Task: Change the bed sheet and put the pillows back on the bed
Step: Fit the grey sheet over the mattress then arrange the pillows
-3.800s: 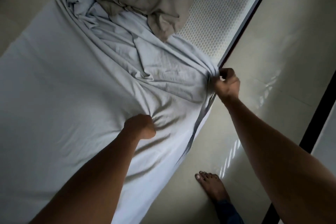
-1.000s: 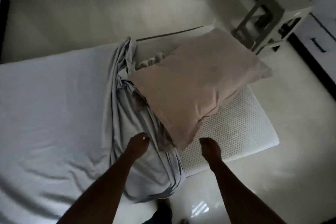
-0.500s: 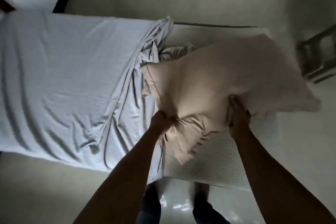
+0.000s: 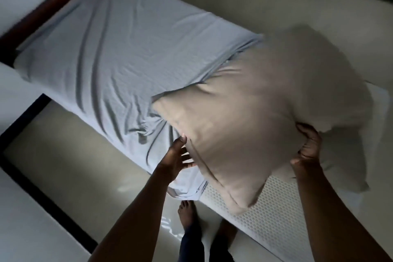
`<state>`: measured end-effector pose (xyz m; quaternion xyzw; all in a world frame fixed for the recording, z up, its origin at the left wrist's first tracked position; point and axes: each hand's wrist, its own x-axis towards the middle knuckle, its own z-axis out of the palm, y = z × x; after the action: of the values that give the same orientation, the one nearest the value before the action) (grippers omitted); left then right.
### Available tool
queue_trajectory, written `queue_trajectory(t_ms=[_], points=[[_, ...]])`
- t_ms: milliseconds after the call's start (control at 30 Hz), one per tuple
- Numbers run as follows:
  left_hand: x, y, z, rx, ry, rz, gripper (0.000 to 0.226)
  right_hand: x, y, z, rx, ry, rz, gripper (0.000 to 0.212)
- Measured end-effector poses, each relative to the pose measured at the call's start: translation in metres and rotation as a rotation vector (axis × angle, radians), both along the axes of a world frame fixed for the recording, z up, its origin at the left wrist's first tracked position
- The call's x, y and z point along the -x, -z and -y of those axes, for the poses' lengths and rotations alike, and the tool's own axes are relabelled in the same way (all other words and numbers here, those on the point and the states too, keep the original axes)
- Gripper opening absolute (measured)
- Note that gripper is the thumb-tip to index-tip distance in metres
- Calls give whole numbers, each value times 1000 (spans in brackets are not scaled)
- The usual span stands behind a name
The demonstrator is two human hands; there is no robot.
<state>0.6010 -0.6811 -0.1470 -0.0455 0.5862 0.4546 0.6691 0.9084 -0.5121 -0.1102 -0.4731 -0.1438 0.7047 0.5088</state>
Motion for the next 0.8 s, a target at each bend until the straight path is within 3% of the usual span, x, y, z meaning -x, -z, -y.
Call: queue_trajectory(t_ms=[100,167,233,300,367,433,500,633,700,800], points=[[28,5,23,-48,-290,111,72,89,-22,-9,-5,-166,24,44],[55,11,38,-60,-477,101,67,144,-18,-17,-21,-259,43,40],[82,16,48,-106,-604,47,52,197,-6,-26,9,-342,96,20],[109,19,53,-157,-679,-45,32,245,11,-30,74,-430,108,27],[140,26,56,-109,-738,-154,31,284,37,-28,119,-538,156,24],[169,38,58,63,-715,-293,48,309,68,-17,182,-689,377,13],[185,58,62,187,-599,-364,60,324,96,2,199,-837,604,19],[171,81,57,241,-502,-400,40,339,120,51,232,-988,575,26],[157,87,57,282,-408,-441,53,335,123,68,230,-1012,590,16],[142,115,68,433,-259,-479,99,314,120,85,248,-988,621,13]])
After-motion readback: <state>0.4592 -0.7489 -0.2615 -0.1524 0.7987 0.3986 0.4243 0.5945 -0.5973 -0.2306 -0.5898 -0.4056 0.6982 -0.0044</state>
